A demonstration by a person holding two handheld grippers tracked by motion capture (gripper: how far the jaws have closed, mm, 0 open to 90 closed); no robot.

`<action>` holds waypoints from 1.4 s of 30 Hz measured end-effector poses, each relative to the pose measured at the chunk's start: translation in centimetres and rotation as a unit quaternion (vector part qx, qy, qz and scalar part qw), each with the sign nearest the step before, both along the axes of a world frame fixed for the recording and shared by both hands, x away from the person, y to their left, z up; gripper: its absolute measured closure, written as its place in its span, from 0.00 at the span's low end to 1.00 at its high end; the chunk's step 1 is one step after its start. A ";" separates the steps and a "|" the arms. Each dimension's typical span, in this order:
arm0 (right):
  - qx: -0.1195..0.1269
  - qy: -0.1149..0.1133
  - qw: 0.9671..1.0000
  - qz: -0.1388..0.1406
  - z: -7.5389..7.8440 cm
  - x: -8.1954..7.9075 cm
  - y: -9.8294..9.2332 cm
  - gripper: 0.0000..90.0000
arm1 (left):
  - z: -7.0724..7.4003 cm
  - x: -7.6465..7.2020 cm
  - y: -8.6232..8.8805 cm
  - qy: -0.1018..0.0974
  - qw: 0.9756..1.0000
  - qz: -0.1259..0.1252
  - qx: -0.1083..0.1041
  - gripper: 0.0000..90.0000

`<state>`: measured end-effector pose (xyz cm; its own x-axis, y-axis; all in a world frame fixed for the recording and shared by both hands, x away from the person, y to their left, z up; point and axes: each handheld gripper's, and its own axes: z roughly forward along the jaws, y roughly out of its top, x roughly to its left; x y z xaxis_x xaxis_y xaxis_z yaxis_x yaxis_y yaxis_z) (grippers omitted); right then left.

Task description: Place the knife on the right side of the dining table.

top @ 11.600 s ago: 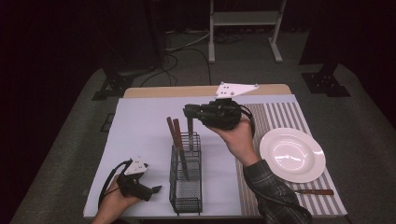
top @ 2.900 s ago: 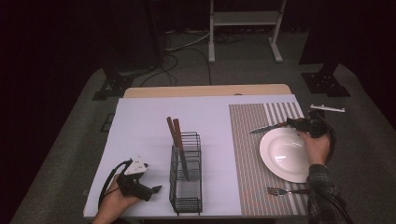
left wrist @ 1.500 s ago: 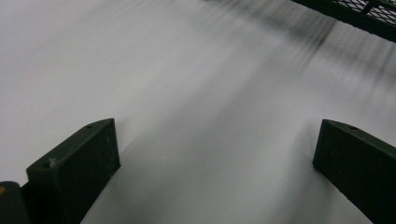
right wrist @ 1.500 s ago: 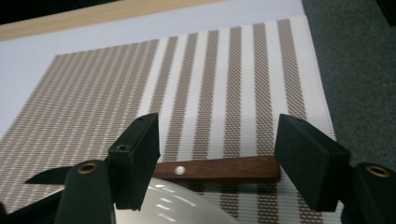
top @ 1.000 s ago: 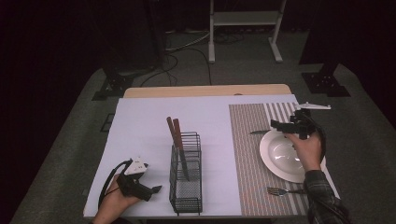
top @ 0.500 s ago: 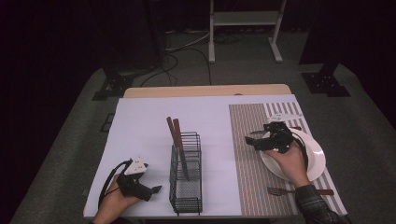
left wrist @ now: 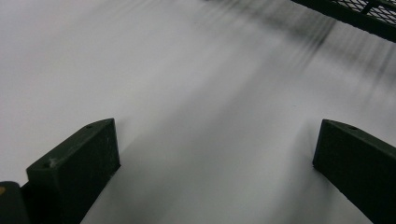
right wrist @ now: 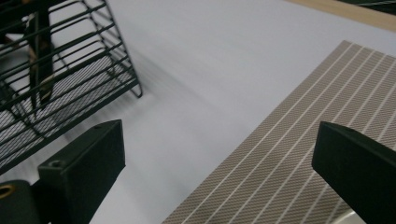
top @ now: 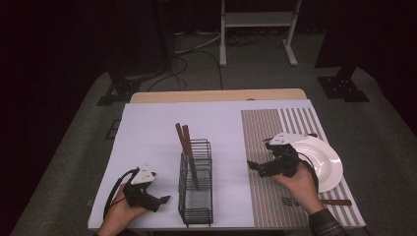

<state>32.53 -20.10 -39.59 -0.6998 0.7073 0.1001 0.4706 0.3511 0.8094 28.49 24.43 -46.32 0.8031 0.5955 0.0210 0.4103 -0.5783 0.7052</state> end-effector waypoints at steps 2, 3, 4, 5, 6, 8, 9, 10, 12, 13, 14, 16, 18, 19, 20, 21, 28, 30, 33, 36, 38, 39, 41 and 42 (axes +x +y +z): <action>-0.002 0.001 1.000 0.009 -0.3 -0.6 0.5 0.02 | 0.0 0.0 0.0 0.000 1.000 0.000 0.000 0.00; -0.002 0.003 1.000 0.013 -0.4 -0.8 0.6 0.02 | 0.0 0.0 0.0 0.000 1.000 0.000 0.000 0.00; -0.002 0.003 1.000 0.017 -0.5 -1.1 0.8 0.02 | 0.0 0.0 0.0 0.000 1.000 0.000 0.000 0.00; -0.004 0.003 1.000 0.020 -0.6 -1.3 1.0 0.02 | 0.0 0.0 0.0 0.000 1.000 0.000 0.000 0.00; -0.005 0.003 1.000 0.024 -0.7 -1.6 1.2 0.02 | 0.0 0.0 0.0 0.000 1.000 0.000 0.000 0.00; -0.008 0.005 0.999 0.032 -1.0 -2.0 1.7 0.02 | 0.0 0.0 0.0 0.000 1.000 0.000 0.000 0.00; -0.010 0.005 0.999 0.036 -1.2 -2.3 1.9 0.02 | 0.0 0.0 0.0 0.000 1.000 0.000 0.000 0.00; -0.011 0.007 0.999 0.039 -1.3 -2.4 2.1 0.02 | 0.0 0.0 0.0 0.000 1.000 0.001 -0.002 0.00; -0.015 0.013 0.999 0.050 -1.8 -2.8 2.5 0.02 | 0.0 0.0 0.0 0.000 1.000 0.001 -0.002 0.00; -0.017 0.016 0.998 0.052 -2.0 -2.9 2.7 0.02 | 0.0 0.0 0.0 0.000 1.000 0.001 -0.001 0.00; -0.020 0.018 0.998 0.056 -2.3 -3.1 2.8 0.02 | 0.0 0.0 0.0 -0.001 1.000 0.000 -0.001 0.00; -0.024 0.027 0.997 0.068 -3.0 -3.4 3.3 0.02 | 0.0 0.0 0.0 -0.001 1.000 0.001 -0.002 0.00; -0.031 0.027 0.996 0.075 -3.5 -3.5 3.7 0.02 | 0.0 0.0 0.0 -0.001 1.000 0.001 -0.001 0.00; -0.035 0.029 0.996 0.081 -3.8 -3.5 4.0 0.02 | 0.0 0.0 0.0 -0.001 1.000 0.000 -0.001 0.00; -0.035 0.029 0.995 0.084 -4.0 -3.5 4.3 0.02 | 0.0 0.0 0.0 -0.001 1.000 0.001 -0.001 0.00; -0.035 0.027 0.995 0.088 -4.2 -3.5 4.5 0.02 | 0.0 0.0 0.0 -0.001 1.000 0.000 -0.001 0.00; -0.056 0.028 0.990 0.123 -5.6 -4.1 6.8 0.02 | 0.0 0.0 0.0 0.000 1.000 0.000 -0.001 0.00; -0.058 0.028 0.989 0.135 -5.8 -4.3 7.3 0.02 | 0.0 0.0 0.0 0.000 1.000 0.001 -0.001 0.00; -0.061 0.030 0.987 0.145 -6.2 -4.5 7.8 0.02 | 0.0 0.0 0.0 -0.001 1.000 0.000 -0.001 0.00; -0.065 0.031 0.986 0.151 -6.7 -4.5 8.1 0.02 | 0.0 0.0 0.0 -0.001 1.000 0.000 -0.001 0.00; -0.071 0.029 0.985 0.153 -6.9 -4.5 8.2 0.01 | 0.0 0.0 0.0 -0.001 1.000 0.000 -0.001 0.00; -0.072 0.027 0.985 0.154 -6.9 -4.5 8.2 0.01 | 0.0 0.0 0.0 -0.001 1.000 0.000 -0.001 0.00; -0.071 0.027 0.985 0.155 -7.0 -4.5 8.2 0.01 | 0.0 0.0 0.0 -0.001 1.000 0.000 -0.001 0.00; -0.072 0.026 0.985 0.156 -7.0 -4.5 8.2 0.02 | 0.0 0.0 0.0 0.000 1.000 0.000 -0.001 0.00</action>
<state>28.00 -11.94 -46.57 -0.8816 0.4687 0.0561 0.3619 0.5949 0.7177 28.50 24.41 -46.34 0.8026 0.5962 0.0204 0.4102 -0.5764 0.7067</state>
